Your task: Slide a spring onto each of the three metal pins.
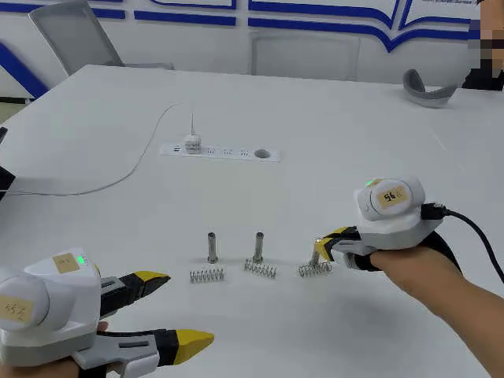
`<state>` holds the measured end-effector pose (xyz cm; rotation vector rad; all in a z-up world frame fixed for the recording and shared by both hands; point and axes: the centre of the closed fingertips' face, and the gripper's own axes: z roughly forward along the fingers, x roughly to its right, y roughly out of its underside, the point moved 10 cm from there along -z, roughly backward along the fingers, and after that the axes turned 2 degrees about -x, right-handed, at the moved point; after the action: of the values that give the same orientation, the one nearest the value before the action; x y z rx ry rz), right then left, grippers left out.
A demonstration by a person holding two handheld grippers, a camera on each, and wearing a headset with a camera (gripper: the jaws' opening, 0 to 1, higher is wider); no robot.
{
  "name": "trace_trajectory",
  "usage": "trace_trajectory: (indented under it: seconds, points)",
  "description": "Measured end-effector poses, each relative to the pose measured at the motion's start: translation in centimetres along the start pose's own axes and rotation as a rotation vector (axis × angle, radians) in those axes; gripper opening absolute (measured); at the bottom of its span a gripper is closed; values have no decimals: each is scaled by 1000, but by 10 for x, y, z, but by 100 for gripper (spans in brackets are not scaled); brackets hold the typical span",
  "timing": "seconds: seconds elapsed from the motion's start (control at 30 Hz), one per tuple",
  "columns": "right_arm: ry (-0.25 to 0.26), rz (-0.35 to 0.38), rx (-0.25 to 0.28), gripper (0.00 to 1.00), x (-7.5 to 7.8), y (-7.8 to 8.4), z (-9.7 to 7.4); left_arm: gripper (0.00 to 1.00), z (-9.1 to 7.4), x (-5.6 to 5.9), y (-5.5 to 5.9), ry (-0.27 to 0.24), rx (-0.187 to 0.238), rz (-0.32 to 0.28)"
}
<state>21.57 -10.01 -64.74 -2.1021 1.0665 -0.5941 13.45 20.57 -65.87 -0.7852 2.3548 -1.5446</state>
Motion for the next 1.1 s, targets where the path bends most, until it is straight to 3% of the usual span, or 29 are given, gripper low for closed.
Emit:
trace_trajectory:
  seconds: [0.37, 0.53, 0.7, 0.93, 1.1]
  points:
    - [-2, -58, 22, 16, 12, -2, -16, 68, 4, 2, -5, 6, 17, 15]
    - [-57, -138, -16, 21, 17, 6, -13, 68, 4, -3, -8, 6, 22, 22]
    - [-177, -212, -66, 21, 14, 14, -5, 68, 0, -5, -10, -1, 17, 25]
    - [-215, -259, -83, 21, 13, 16, 5, 67, -1, -11, -7, -11, 16, 16]
    - [-236, -276, -96, 21, 15, 19, 11, 67, 2, -7, -6, -9, 17, 7]
